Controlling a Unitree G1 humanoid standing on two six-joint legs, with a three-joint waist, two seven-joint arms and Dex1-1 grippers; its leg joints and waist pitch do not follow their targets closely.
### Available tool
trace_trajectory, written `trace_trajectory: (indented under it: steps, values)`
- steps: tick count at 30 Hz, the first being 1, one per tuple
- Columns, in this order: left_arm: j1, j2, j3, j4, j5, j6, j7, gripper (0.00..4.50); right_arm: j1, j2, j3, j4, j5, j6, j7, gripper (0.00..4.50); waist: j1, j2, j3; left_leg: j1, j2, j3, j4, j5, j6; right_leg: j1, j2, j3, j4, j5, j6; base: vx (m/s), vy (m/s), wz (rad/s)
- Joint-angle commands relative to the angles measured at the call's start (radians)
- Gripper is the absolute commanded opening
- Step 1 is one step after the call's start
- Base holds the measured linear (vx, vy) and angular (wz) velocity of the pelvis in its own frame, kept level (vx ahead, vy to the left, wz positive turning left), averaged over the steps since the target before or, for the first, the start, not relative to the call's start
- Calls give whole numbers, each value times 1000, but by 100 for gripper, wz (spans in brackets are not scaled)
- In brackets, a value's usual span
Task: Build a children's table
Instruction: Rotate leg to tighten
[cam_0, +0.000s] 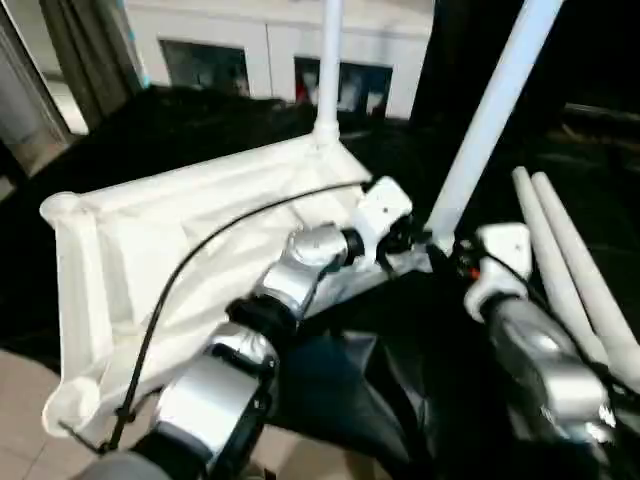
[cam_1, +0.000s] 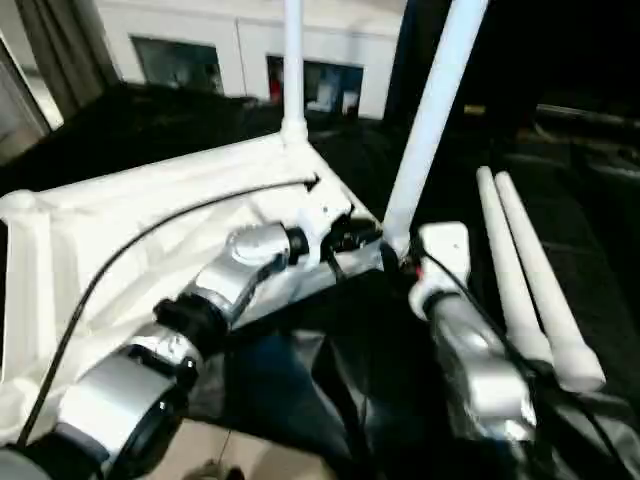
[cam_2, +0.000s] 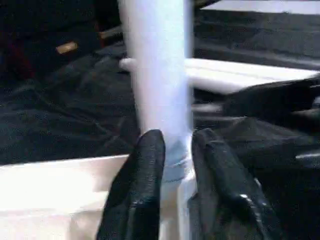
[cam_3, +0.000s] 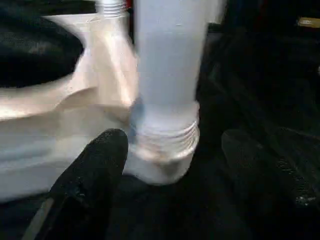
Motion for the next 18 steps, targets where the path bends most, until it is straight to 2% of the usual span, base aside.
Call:
trace_trajectory:
  steps: [1, 2, 3, 4, 5, 6, 7, 8, 9, 11, 12, 13, 14, 15, 16, 17, 18]
  values:
    - [17, 55, 32, -42, 25, 47, 72, 151, 12, -32, -2, -58, 29, 27, 64, 333, 1, -13, -65, 15, 31, -13, -66, -194, 76, 64, -51, 37, -73, -60, -195, 0, 0, 0]
    - [27, 91, 48, -69, 41, 71, 127, 151, 21, -53, 6, -77, 42, 32, 101, 333, -1, -12, -66, 15, 30, -13, -65, -195, 73, 63, -50, 37, -73, -65, -193, 0, 0, 0]
    - [27, 92, 48, -69, 42, 72, 128, 164, 22, -53, 7, -77, 42, 32, 101, 333, -6, -13, -63, 15, 30, -14, -67, -204, 70, 62, -49, 36, -75, -88, -188, 0, 0, 0]
    - [34, 115, 60, -87, 52, 84, 164, 170, 27, -65, 12, -90, 54, 36, 126, 333, -9, -10, -63, 18, 29, -13, -67, -209, 64, 59, -47, 36, -77, -113, -186, 0, 0, 0]
    - [49, 143, 76, -118, 62, 106, 194, 170, 36, -77, 19, -109, 68, 43, 153, 333, -10, -19, -61, 20, 30, -10, -67, -212, 63, 53, -47, 38, -82, -128, -189, 0, 0, 0]
    - [76, 187, 102, -170, 85, 146, 241, 179, 47, -96, 34, -130, 86, 57, 192, 333, -8, -13, -62, 21, 33, -13, -67, -214, 59, 54, -48, 37, -77, -126, -195, 0, 0, 0]
    - [110, 234, 130, -226, 113, 195, 285, 179, 57, -110, 51, -142, 93, 71, 218, 333, -8, -20, -59, 19, 37, -14, -68, -202, 65, 56, -46, 38, -72, -102, -201, 0, 0, 0]
    - [132, 265, 148, -263, 132, 227, 314, 185, 63, -120, 62, -148, 96, 81, 234, 316, -9, -17, -58, 15, 37, -16, -70, -193, 67, 58, -46, 37, -70, -94, -196, 0, 0, 0]
    - [152, 293, 166, -292, 154, 254, 349, 185, 64, -121, 72, -141, 92, 88, 238, 316, -11, -12, -60, 18, 35, -14, -67, -182, 69, 53, -45, 38, -69, -85, -192, 0, 0, 0]
    - [175, 327, 186, -321, 183, 294, 389, 187, 57, -113, 82, -120, 77, 101, 221, 298, -15, -14, -59, 22, 33, -11, -68, -187, 59, 46, -42, 37, -74, -105, -192, 0, 0, 0]
    - [191, 349, 194, -343, 197, 325, 418, 167, 51, -109, 88, -106, 70, 113, 210, 293, -15, -11, -56, 23, 35, -13, -71, -208, 36, 43, -41, 38, -73, -137, -195, 0, 0, 0]
    - [211, 376, 206, -368, 214, 355, 448, 156, 42, -99, 98, -85, 56, 119, 195, 286, -13, -9, -56, 26, 36, -13, -72, -214, 32, 41, -43, 39, -75, -147, -193, 0, 0, 0]
    - [225, 397, 215, -384, 227, 383, 464, 149, 32, -85, 104, -67, 49, 125, 181, 278, -11, -13, -57, 29, 38, -13, -72, -219, 26, 38, -43, 40, -74, -147, -195, 0, 0, 0]
    - [242, 417, 224, -404, 244, 414, 487, 144, 22, -71, 112, -50, 42, 132, 169, 259, -10, -8, -53, 28, 36, -12, -75, -234, 9, 34, -40, 40, -76, -164, -187, 0, 0, 0]
    - [242, 417, 224, -404, 244, 414, 487, 130, 22, -71, 112, -50, 42, 132, 169, 252, -10, -8, -53, 28, 36, -12, -75, -234, 9, 34, -40, 40, -76, -164, -187, 0, 0, 0]
    - [268, 436, 229, -446, 265, 457, 504, 130, 12, -62, 124, -35, 35, 134, 161, 252, -11, -13, -53, 26, 35, -14, -78, -244, 0, 36, -43, 41, -76, -168, -181, 0, 0, 0]
    - [268, 436, 229, -446, 265, 457, 504, 115, 12, -62, 124, -35, 35, 134, 161, 243, -9, -10, -53, 26, 36, -15, -79, -242, -7, 36, -43, 41, -73, -159, -178, 0, 0, 0]
